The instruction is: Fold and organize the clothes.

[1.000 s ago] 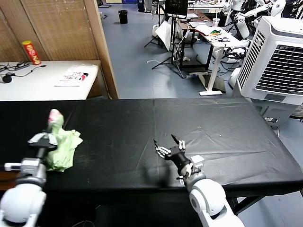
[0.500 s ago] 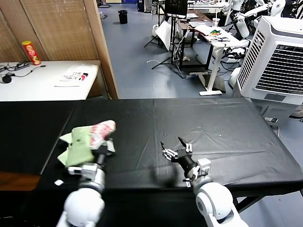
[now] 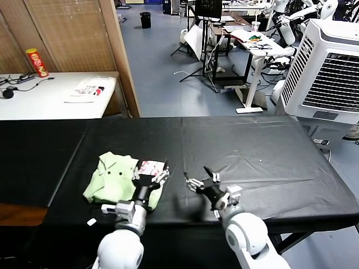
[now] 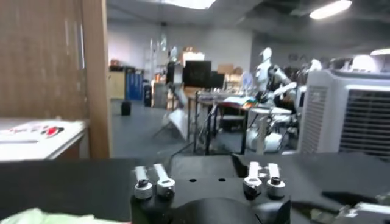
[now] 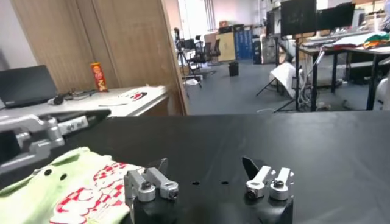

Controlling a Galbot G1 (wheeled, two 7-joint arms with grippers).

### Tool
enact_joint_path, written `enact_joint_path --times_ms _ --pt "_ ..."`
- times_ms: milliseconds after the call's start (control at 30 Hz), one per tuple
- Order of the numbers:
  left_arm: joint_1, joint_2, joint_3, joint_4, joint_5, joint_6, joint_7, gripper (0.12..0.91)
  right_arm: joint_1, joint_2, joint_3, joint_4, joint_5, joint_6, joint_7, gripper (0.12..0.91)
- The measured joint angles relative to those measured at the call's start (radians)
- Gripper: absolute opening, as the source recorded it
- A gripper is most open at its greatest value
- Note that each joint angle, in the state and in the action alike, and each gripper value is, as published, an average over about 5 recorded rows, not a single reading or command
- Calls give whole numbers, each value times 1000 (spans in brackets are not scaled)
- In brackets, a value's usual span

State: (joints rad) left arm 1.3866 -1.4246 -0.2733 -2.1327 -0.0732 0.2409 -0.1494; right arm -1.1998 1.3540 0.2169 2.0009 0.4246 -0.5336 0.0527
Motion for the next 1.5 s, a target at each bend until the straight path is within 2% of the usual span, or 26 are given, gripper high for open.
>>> enact_joint_path --times_ms 367,500,667,767,933,1033,1300,1400,1500 --pt "62 22 -103 -20 -7 -55 -3 798 163 104 -105 -204 193 -49 65 786" --pt "95 25 -140 -41 -17 -87 -3 798 209 142 -121 -281 236 -54 78 724" --pt "139 31 -182 -78 -30 -108 -3 798 240 170 -126 -347 246 -49 76 592" --pt "159 31 -200 -99 -30 -112 -3 798 249 170 -123 -367 244 -41 70 450" --pt "178 21 -214 -110 -22 -120 -5 798 272 150 -108 -392 212 -21 37 185" --pt "189 18 -219 -109 -21 -126 -6 798 296 121 -93 -412 175 3 7 122" --pt "218 21 -237 -86 -24 -178 -4 798 344 -8 -65 -430 92 52 -65 123" --pt "223 22 -239 -69 -23 -216 0 798 317 -59 -55 -388 52 73 -77 185" --pt "232 25 -237 -59 -23 -219 9 798 258 -104 -38 -319 -7 117 -75 330"
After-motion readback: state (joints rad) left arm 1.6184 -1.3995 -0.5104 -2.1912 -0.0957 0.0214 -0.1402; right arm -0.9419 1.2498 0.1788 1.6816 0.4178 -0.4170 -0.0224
